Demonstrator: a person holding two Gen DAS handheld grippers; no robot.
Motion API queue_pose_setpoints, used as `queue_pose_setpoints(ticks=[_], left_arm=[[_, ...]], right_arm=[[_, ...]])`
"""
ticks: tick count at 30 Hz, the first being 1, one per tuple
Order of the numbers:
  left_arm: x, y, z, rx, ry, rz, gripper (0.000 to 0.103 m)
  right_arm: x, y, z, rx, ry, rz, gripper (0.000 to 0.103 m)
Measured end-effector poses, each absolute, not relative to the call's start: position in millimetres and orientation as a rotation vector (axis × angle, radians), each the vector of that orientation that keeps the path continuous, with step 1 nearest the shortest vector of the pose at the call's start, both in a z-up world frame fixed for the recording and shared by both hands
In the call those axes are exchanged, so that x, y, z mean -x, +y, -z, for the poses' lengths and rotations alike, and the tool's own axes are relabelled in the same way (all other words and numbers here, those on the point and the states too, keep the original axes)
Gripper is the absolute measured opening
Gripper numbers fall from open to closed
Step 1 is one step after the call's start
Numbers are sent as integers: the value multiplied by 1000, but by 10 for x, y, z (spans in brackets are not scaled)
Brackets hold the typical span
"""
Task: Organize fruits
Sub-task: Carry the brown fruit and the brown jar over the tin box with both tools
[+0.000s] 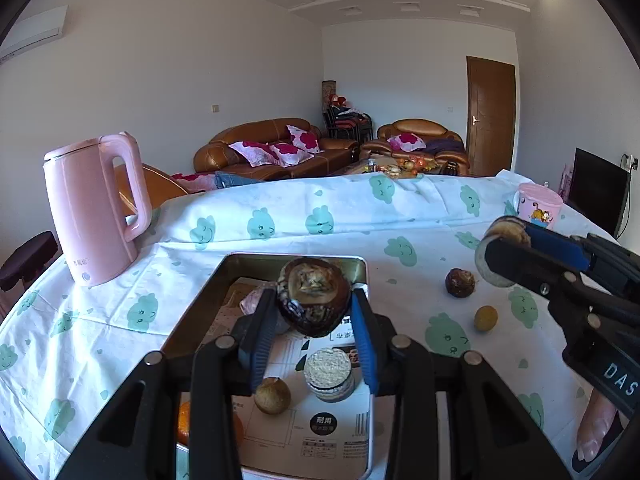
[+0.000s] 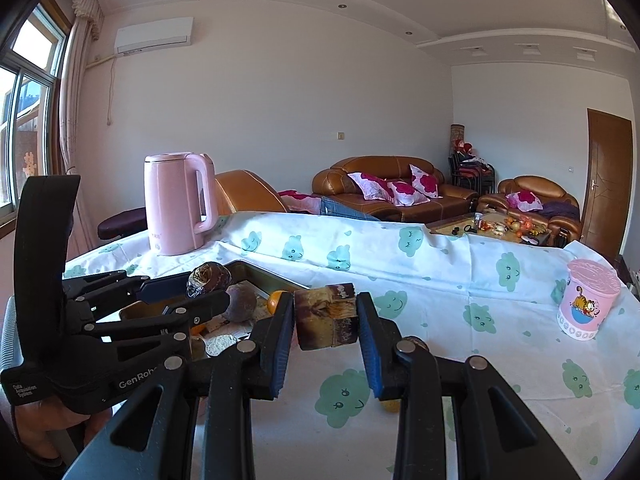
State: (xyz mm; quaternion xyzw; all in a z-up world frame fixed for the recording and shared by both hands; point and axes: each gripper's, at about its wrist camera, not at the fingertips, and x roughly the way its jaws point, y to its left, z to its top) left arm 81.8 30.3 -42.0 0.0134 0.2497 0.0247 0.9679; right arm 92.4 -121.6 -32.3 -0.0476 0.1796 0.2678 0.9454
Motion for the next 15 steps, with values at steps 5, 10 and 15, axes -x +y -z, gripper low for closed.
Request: queue_pose_setpoints(ticks=[5, 10, 15], left_arm=[[-856, 447, 436, -8, 519, -73, 39], [-881, 547, 434, 4, 524, -93, 39], [-905, 627, 440, 6, 532, -105, 39]], right_arm=[[-956, -1061, 300, 112, 368, -571, 33], [-983, -911, 286, 130, 367, -592, 33], [-1032, -802, 306, 136, 375, -607, 33]])
